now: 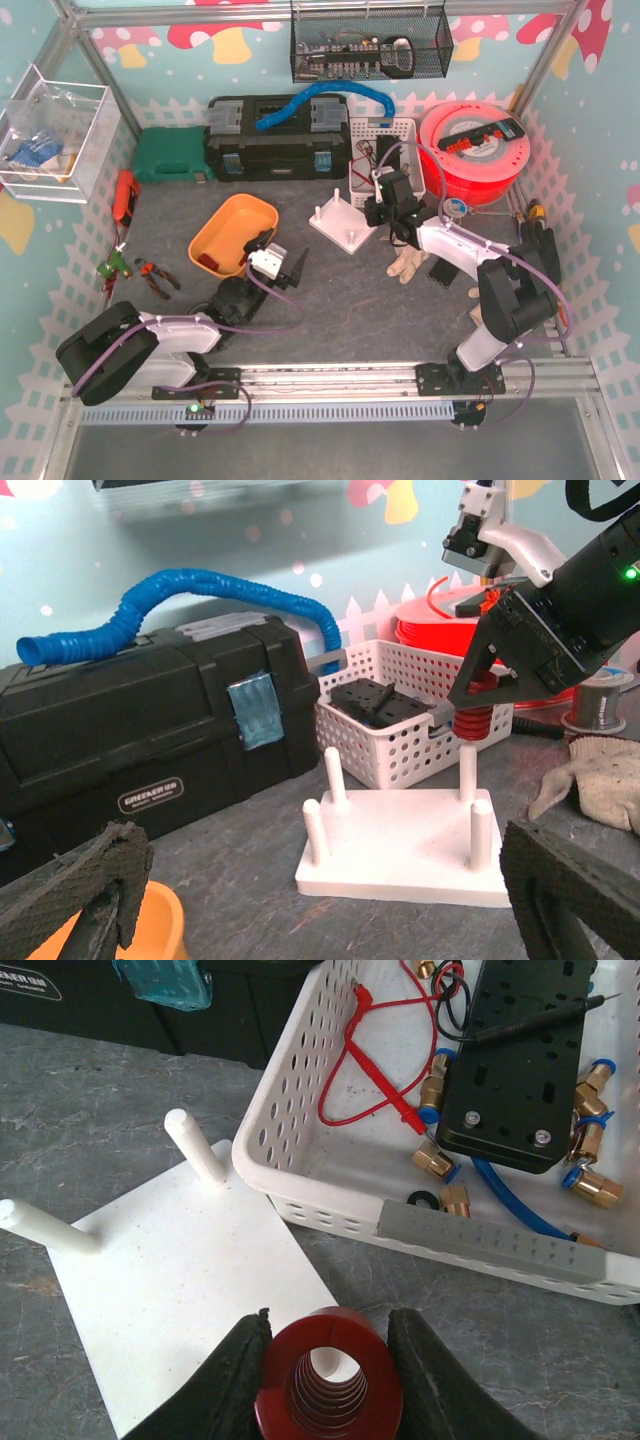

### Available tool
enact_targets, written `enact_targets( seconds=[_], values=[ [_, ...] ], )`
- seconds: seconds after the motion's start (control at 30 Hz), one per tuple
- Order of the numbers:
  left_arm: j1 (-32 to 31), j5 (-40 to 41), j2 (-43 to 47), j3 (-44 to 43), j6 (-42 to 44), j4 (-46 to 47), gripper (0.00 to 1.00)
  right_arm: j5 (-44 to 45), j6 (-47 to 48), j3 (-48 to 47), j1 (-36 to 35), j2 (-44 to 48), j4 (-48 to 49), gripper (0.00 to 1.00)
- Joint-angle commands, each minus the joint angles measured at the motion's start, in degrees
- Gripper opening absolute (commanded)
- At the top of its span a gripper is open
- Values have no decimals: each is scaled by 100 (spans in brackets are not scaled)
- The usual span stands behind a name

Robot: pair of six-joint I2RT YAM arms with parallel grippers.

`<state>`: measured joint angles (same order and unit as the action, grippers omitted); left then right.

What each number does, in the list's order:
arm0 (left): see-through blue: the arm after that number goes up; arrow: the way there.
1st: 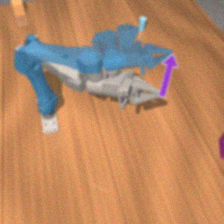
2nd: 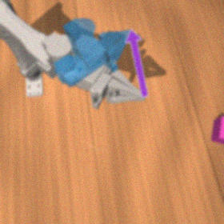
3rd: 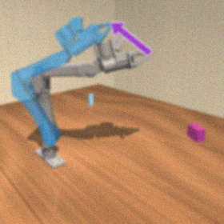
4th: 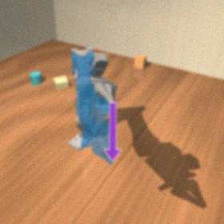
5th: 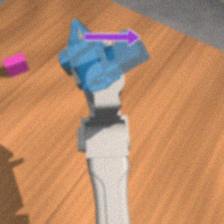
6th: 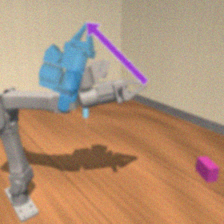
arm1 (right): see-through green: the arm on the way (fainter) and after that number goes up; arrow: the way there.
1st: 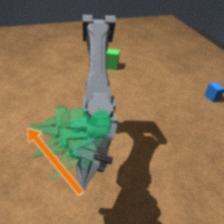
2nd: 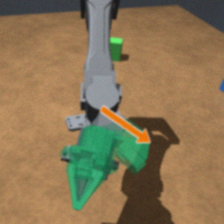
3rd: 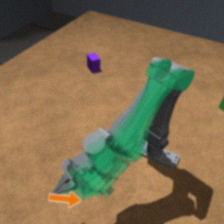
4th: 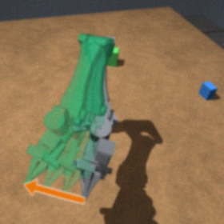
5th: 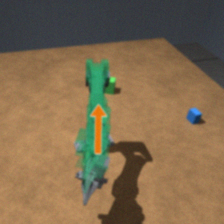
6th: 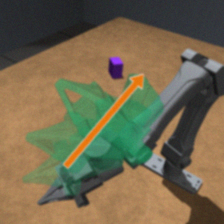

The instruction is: Install the large spring

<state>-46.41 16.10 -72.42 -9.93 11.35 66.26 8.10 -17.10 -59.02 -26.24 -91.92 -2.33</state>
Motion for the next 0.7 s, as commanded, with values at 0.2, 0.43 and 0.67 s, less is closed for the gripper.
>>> enact_targets(
  seconds=[0.2, 0.43, 0.67],
  values=[
    [9, 77, 93, -71, 49, 4, 95, -192, 42, -259, 40, -291, 206, 0],
    [9, 34, 47, -87, 59, 6, 95, -97, 119, -349, 40, -519, 206, 3],
    [9, 34, 37, -88, 44, 1, 95, -182, 96, -423, 40, -783, 206, 16]
  ],
)
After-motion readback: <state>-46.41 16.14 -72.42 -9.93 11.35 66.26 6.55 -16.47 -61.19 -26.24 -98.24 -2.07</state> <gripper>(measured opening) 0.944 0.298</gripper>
